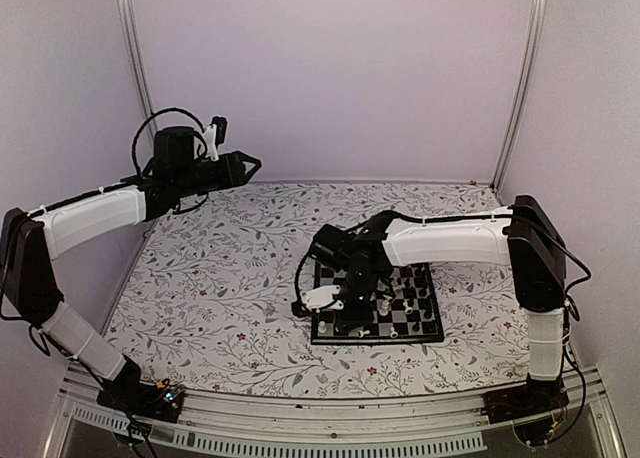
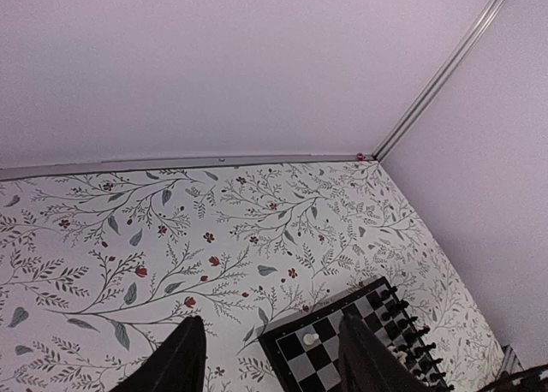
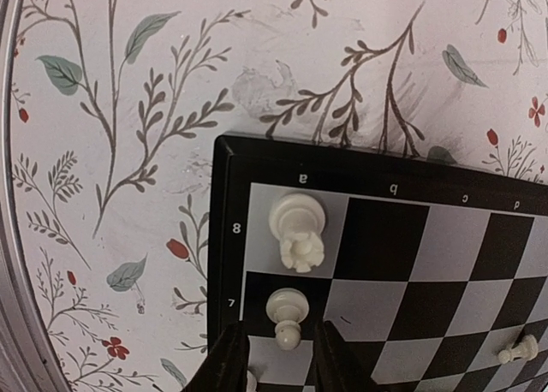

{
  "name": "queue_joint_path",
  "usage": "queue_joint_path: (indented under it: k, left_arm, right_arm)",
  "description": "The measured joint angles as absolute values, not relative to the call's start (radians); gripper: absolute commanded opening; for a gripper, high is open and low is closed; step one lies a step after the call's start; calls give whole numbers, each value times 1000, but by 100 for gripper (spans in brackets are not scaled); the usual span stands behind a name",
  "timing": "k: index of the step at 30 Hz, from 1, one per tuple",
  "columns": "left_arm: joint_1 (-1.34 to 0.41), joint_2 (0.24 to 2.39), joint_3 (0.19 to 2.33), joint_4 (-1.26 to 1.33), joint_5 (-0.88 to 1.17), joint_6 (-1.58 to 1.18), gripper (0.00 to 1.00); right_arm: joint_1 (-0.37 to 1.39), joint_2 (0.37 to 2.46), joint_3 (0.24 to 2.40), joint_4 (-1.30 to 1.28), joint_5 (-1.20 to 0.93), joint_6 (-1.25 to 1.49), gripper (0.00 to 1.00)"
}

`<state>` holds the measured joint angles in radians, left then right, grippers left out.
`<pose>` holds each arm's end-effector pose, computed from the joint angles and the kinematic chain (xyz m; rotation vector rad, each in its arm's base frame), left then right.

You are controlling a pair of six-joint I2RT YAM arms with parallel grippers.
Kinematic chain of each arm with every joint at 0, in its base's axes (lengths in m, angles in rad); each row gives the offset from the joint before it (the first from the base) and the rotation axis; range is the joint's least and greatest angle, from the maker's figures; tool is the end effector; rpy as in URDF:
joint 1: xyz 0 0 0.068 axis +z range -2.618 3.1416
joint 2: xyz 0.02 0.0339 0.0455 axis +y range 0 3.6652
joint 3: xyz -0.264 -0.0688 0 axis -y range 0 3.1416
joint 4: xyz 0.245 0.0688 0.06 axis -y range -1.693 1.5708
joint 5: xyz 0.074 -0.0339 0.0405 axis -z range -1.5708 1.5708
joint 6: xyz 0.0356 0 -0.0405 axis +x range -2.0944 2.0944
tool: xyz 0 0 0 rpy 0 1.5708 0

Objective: Set up the chess pieces on the board
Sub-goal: Place the chess piece on the chessboard, then pick up the chess piece from the chessboard.

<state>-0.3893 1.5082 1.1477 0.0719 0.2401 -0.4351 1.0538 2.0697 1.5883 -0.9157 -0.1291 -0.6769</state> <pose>0.3280 -0.1437 0.3158 0.1288 1.9230 -0.7861 0.1987 0.3588 0.1774 -2.2842 1.9232 0.2383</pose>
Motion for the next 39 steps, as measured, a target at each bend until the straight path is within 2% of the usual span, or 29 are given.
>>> queue_joint_path:
  k: [9, 15, 22, 28, 32, 39]
  left_arm:
    - [-389, 1524, 1156, 68, 274, -429, 52]
    - [-466, 1590, 1297, -76, 263, -255, 51]
    - [-779, 1617, 1356, -275, 206, 9, 47]
    - [-957, 1697, 1363, -419, 242, 126, 42]
    - [-1039, 1821, 1421, -520, 215, 170, 35]
    - [-1109, 1991, 1555, -648, 159, 204, 34]
  right_arm:
    - [1053, 2048, 1563, -904, -124, -673, 40]
    - [979, 1849, 1432, -884, -169, -681, 42]
    - [601, 1469, 1218, -743, -371, -696, 46]
    - [267, 1317, 1000, -525, -574, -609, 46]
    - [226, 1332, 964, -457, -619, -558, 47]
    - [229, 1332, 960, -413, -667, -535, 48]
